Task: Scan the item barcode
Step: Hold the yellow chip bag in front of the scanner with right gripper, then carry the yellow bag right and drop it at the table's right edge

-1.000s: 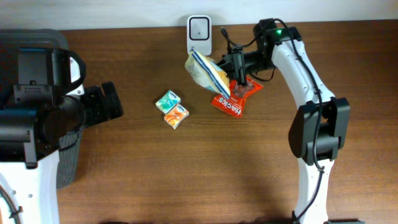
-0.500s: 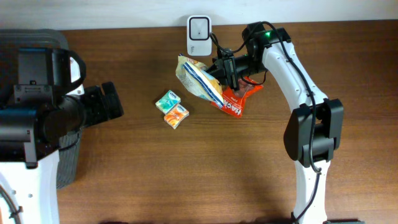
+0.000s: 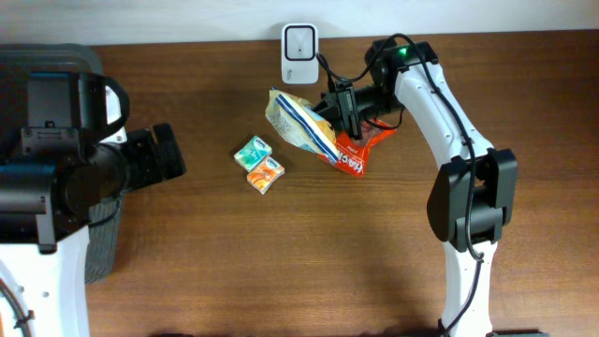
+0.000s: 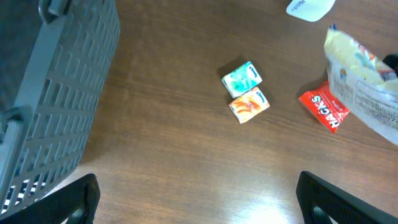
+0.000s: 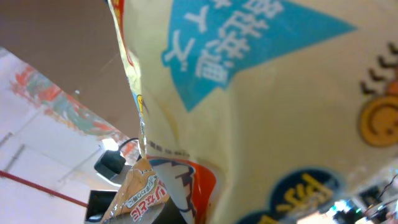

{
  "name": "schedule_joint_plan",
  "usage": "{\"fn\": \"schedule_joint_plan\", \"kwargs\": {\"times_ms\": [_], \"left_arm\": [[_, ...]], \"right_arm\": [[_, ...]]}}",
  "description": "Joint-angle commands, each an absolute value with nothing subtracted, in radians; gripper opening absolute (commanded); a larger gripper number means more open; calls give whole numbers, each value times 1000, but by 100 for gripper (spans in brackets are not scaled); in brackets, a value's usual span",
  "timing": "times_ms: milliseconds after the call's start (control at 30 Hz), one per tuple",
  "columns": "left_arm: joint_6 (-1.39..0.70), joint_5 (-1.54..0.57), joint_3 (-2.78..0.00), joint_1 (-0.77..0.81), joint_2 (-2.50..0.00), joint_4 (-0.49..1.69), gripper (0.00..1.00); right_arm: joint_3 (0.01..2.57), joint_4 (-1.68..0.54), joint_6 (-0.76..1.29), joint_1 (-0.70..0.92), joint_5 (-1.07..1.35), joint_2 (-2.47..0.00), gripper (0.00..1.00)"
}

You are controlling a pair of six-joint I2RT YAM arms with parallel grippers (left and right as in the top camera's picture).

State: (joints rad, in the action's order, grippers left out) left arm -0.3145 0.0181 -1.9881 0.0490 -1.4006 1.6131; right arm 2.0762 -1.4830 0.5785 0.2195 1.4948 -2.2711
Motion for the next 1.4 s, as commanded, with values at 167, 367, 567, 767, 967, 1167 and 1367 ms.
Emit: {"fn": "schedule_joint_plan", "kwargs": {"times_ms": [167, 367, 567, 767, 967, 1167, 1367], "left_arm": [[-314, 14, -1994, 44, -1399, 1614, 99], [-314, 14, -1994, 44, -1399, 1614, 99], [-314, 15, -1994, 44, -1399, 1614, 99], [-314, 15, -1994, 44, -1399, 1614, 99], [-314, 15, -1994, 44, -1399, 1614, 99], [-314, 15, -1994, 44, -1399, 1615, 99], [-314, 15, -1994, 44, -1399, 1615, 99]], "right_arm": [[2099, -1514, 584, 221, 1552, -2170, 4], [2099, -1348, 584, 199, 1529, -2170, 4], [2099, -1096, 627, 181, 809, -2171, 4], [2098, -905, 665, 183, 492, -2173, 4], [2098, -661, 582, 196, 445, -2201, 4], [2098, -503, 550, 227, 408, -2282, 4], [2098, -437, 357, 299, 377, -2320, 4]]}}
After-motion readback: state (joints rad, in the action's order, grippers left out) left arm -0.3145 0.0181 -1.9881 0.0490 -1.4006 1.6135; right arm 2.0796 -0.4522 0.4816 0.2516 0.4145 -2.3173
